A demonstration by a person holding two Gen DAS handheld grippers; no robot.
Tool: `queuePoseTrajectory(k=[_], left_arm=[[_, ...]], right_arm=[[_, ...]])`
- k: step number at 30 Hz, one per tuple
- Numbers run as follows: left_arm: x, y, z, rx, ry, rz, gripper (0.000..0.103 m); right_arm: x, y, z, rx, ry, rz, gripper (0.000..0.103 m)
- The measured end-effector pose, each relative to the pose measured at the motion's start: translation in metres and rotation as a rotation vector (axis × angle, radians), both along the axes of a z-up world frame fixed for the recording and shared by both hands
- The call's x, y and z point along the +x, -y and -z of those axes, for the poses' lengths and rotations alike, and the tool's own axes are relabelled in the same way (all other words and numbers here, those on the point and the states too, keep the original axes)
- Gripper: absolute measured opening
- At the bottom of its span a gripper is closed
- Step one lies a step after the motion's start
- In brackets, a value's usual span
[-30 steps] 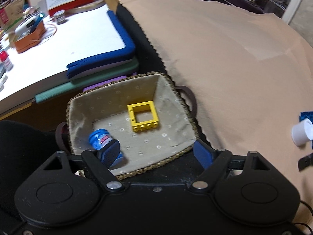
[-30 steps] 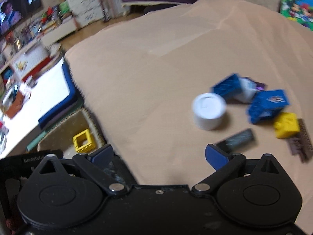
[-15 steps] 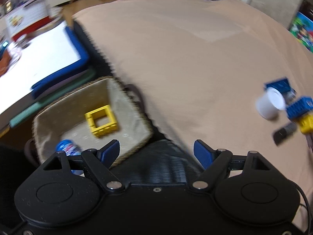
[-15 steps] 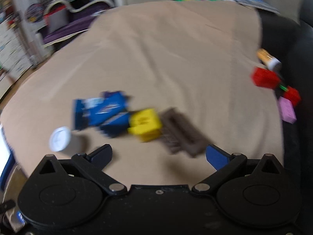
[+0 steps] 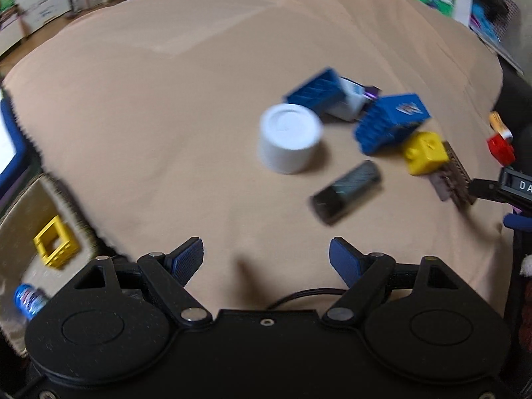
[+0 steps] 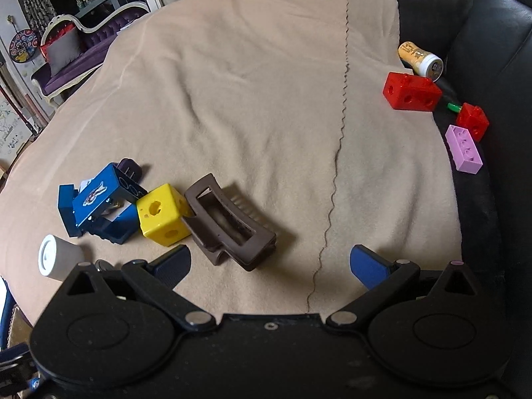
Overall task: Organize rigid objects
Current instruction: 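Move both tools back over the scattered items on the bed, then grasp the black-and-silver cylinder with the left tool while the right grasps the brown hair clip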
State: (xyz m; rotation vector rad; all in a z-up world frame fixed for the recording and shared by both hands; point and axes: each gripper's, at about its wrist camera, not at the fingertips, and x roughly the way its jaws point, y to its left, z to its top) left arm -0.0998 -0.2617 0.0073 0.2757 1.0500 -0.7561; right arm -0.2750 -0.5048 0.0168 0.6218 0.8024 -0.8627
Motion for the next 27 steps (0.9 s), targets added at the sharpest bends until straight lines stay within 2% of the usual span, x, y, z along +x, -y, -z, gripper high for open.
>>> queuePoseTrajectory(k=[4, 7, 11, 16, 27], left_arm=[[-0.007, 0.026, 0.011, 0.037, -0.008, 0.037, 0.079], [-0.009, 0.035, 0.018, 0.031, -0.048, 0.032, 0.079], [-0.005, 0.044, 0.020, -0.001, -0.128, 0.002, 0.079], [0.001, 0.058, 0.016, -0.048, -0.197, -0.056, 0.079], [0.014, 0.082, 0.030, -0.027, -0.269, -0.177, 0.079]], right_arm=[[0.002, 0.001, 0.004, 0.006, 0.009, -0.023, 0.103], [0.002, 0.004, 0.003, 0.002, 0.019, -0.023, 0.103], [0.003, 0.013, 0.001, 0.007, 0.036, -0.012, 0.103], [0.012, 0.014, -0.001, -0.017, 0.025, -0.062, 0.103], [0.040, 0.011, 0.012, -0.053, -0.018, -0.235, 0.101]])
